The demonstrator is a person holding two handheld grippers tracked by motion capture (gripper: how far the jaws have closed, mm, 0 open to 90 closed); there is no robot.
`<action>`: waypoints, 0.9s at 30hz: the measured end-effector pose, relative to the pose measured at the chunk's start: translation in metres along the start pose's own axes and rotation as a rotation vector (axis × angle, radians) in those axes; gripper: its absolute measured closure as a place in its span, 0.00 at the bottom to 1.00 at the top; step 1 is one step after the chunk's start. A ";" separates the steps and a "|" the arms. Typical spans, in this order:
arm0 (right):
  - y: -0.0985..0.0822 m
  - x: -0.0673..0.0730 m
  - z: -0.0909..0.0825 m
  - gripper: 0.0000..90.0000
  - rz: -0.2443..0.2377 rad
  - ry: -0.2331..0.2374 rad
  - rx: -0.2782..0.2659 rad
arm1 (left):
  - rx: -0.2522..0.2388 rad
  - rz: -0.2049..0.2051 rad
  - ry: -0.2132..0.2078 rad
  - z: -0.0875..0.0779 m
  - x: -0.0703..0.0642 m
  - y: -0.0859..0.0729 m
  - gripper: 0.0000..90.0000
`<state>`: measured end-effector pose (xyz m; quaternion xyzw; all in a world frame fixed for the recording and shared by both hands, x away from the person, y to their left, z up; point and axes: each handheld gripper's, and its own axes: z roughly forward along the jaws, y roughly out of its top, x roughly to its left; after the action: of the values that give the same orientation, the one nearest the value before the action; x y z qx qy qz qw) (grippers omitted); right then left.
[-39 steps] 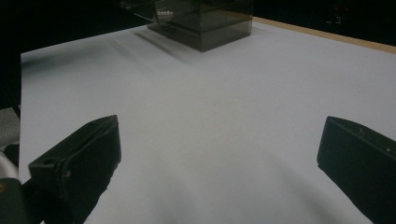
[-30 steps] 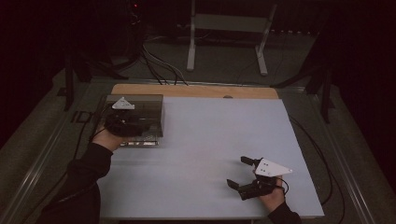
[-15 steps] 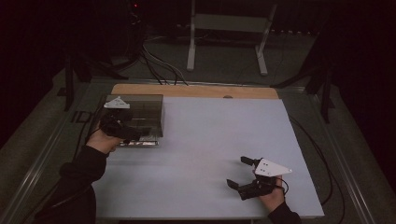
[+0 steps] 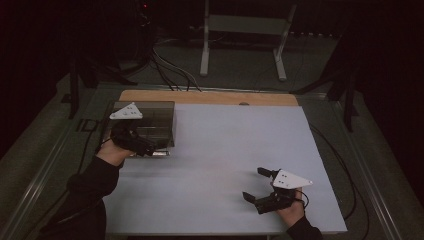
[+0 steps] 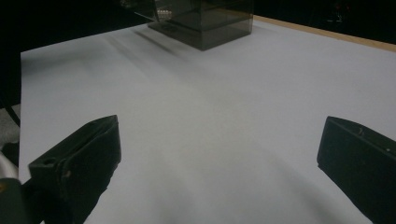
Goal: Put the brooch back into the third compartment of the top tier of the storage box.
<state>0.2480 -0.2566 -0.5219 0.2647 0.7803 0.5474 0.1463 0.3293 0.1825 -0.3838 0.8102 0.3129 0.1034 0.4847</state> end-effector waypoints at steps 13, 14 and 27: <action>0.001 0.000 0.000 0.00 -0.002 0.002 -0.003 | -0.016 0.064 -0.097 0.007 -0.029 -0.010 0.01; 0.001 0.001 0.000 0.00 -0.003 0.002 -0.003 | -0.012 0.065 -0.098 0.008 -0.030 -0.012 0.01; 0.001 0.000 0.001 0.00 -0.002 0.004 0.003 | -0.004 0.089 -0.094 0.008 -0.045 -0.044 0.01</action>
<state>0.2484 -0.2556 -0.5216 0.2630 0.7816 0.5468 0.1449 0.2803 0.1638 -0.4193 0.8264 0.2531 0.0875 0.4953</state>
